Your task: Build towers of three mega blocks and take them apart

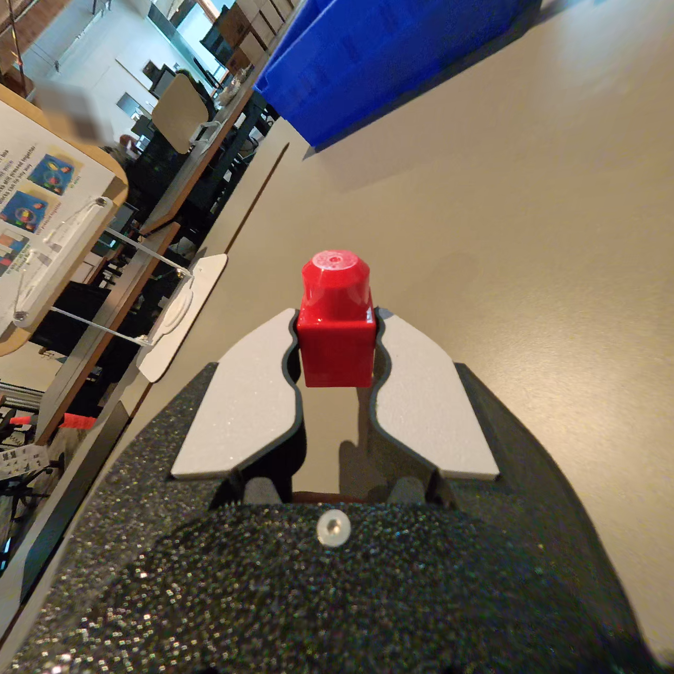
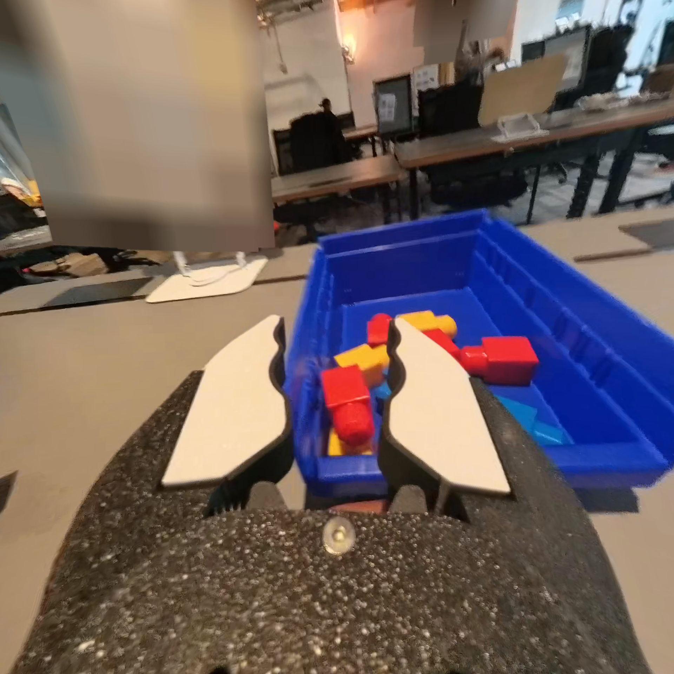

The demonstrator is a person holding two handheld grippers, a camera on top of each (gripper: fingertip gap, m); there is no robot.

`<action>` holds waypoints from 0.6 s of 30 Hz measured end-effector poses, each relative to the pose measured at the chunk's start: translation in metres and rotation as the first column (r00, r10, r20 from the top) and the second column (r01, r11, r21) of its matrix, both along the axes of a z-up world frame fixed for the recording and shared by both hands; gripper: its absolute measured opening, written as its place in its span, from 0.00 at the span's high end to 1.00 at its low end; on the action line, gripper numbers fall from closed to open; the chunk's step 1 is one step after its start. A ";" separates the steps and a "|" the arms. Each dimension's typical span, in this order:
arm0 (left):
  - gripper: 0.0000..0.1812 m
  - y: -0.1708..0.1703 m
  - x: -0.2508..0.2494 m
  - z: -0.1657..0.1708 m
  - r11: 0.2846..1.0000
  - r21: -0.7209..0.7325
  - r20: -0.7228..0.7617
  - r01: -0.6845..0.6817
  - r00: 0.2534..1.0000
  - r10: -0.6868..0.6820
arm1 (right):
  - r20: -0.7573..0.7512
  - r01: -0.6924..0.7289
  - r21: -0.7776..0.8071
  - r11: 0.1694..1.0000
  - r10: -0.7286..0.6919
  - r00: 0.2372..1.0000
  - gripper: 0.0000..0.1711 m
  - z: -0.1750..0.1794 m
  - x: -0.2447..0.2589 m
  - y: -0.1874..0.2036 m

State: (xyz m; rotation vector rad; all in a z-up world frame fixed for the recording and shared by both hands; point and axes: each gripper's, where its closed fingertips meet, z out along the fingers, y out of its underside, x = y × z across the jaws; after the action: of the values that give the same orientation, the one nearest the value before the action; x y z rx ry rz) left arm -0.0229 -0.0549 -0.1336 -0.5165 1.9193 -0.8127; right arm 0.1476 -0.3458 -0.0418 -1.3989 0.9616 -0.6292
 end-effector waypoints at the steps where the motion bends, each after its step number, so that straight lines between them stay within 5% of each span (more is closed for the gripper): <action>1: 0.80 0.000 0.000 0.002 1.000 -0.006 0.010 0.001 1.000 -0.001 | 0.034 -0.032 -0.011 0.999 0.033 0.999 0.69 0.011 -0.009 0.009; 7: 0.80 -0.007 -0.005 0.020 0.999 0.000 0.120 0.041 0.992 -0.041 | 0.088 -0.393 -0.236 0.888 0.423 0.902 0.70 0.037 -0.094 0.122; 13: 0.80 -0.020 -0.013 0.029 0.991 0.103 0.235 0.089 0.966 -0.111 | -0.112 -0.730 -0.303 0.613 0.737 0.666 0.64 -0.022 -0.182 0.242; 18: 0.80 -0.031 -0.019 0.027 0.974 0.187 0.265 0.129 0.948 -0.176 | -0.214 -0.776 -0.337 0.533 0.759 0.615 0.70 -0.067 -0.207 0.283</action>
State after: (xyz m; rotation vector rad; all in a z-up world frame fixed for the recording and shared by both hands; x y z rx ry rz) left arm -0.0416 -0.0855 -0.1069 -0.1413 1.7579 -0.7694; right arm -0.0599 -0.0629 -0.1086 -2.0211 0.1347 -0.0974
